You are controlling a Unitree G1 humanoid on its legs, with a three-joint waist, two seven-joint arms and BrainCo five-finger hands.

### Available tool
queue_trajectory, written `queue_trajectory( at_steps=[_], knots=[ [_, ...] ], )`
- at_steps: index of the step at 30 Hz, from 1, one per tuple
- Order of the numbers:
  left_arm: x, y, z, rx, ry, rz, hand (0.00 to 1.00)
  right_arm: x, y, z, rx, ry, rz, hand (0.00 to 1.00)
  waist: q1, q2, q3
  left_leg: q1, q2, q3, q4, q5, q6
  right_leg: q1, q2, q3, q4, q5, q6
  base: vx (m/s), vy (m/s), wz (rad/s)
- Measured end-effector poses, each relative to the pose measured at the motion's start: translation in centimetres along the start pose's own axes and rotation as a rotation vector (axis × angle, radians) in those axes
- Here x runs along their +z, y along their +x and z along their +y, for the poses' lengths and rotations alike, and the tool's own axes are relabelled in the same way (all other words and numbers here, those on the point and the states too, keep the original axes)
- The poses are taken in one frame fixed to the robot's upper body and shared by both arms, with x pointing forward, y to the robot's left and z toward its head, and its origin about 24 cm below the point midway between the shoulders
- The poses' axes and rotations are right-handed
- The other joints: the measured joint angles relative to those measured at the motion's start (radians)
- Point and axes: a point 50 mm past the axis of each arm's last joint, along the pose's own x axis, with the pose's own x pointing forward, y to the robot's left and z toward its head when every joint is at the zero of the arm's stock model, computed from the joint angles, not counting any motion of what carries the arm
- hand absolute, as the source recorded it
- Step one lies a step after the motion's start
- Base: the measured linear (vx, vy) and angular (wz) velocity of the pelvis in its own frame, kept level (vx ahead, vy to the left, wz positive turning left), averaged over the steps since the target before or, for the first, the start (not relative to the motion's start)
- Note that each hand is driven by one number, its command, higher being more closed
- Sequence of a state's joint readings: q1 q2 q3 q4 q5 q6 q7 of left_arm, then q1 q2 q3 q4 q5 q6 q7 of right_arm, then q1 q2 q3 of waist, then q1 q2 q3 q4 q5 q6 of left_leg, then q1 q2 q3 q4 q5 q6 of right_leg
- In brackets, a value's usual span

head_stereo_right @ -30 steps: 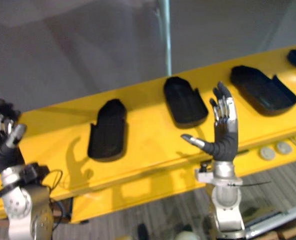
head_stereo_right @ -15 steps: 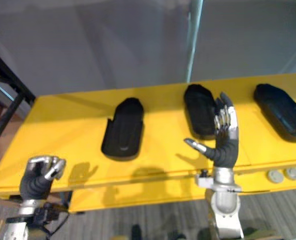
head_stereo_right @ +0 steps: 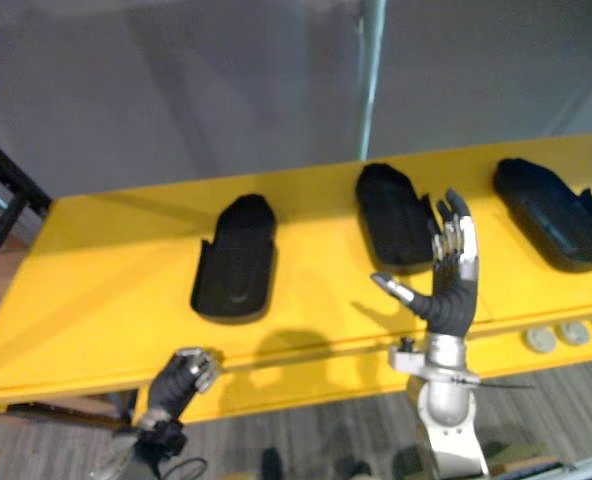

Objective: Walk over and take plastic housings, then place them on the shelf

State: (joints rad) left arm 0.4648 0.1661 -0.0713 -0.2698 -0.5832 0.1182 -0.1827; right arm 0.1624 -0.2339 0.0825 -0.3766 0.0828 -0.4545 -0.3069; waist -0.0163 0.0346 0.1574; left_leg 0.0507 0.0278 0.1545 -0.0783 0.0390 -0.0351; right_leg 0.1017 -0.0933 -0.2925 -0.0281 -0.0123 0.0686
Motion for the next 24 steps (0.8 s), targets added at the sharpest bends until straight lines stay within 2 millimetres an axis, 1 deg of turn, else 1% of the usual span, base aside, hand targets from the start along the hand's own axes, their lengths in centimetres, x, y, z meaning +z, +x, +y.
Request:
queue_trajectory(
  at_steps=[3, 8, 17, 21, 24],
  knots=[
    [-0.1, 0.6, -0.5, -0.009, 0.005, 0.012, 1.0, -0.1, -0.4, -0.2, -0.003, -0.01, 0.017, 0.0, 0.0, 0.0, 0.0, 0.0, 0.002, 0.013, 0.0, -0.002, 0.0, -0.01, 0.001, 0.014, 0.003, 0.0, 0.0, 0.01, 0.003, -0.12],
    [-0.2, 1.1, -0.9, -0.01, 0.009, 0.014, 1.0, -0.1, -0.4, -0.3, 0.002, -0.017, 0.019, 0.0, -0.002, 0.0, 0.0, 0.002, 0.003, 0.02, 0.002, -0.004, -0.001, -0.014, 0.002, 0.022, 0.005, 0.001, 0.001, 0.01, 0.0, -0.05],
    [-0.4, 1.5, -0.9, 0.055, 0.016, -0.021, 1.0, -0.2, -0.4, -0.3, 0.007, -0.018, 0.018, 0.0, -0.003, 0.002, 0.001, 0.002, 0.014, 0.048, 0.017, -0.007, -0.004, -0.026, 0.008, 0.05, 0.005, 0.003, -0.002, -0.02, -0.003, -0.09],
    [-0.3, 1.5, -0.8, 0.08, 0.015, -0.032, 1.0, -0.2, -0.4, -0.3, 0.007, -0.02, 0.02, 0.0, -0.017, 0.004, 0.002, 0.0, 0.014, 0.048, 0.017, -0.007, -0.004, -0.029, 0.009, 0.05, 0.005, 0.005, -0.005, -0.01, -0.001, -0.02],
    [-0.3, 1.5, -0.8, 0.079, 0.015, -0.035, 1.0, -0.2, -0.4, -0.3, 0.014, -0.033, 0.019, 0.0, -0.018, 0.005, 0.002, 0.0, 0.014, 0.048, 0.017, -0.007, -0.004, -0.029, 0.008, 0.05, 0.006, 0.005, -0.005, 0.0, 0.0, 0.0]
  ],
)
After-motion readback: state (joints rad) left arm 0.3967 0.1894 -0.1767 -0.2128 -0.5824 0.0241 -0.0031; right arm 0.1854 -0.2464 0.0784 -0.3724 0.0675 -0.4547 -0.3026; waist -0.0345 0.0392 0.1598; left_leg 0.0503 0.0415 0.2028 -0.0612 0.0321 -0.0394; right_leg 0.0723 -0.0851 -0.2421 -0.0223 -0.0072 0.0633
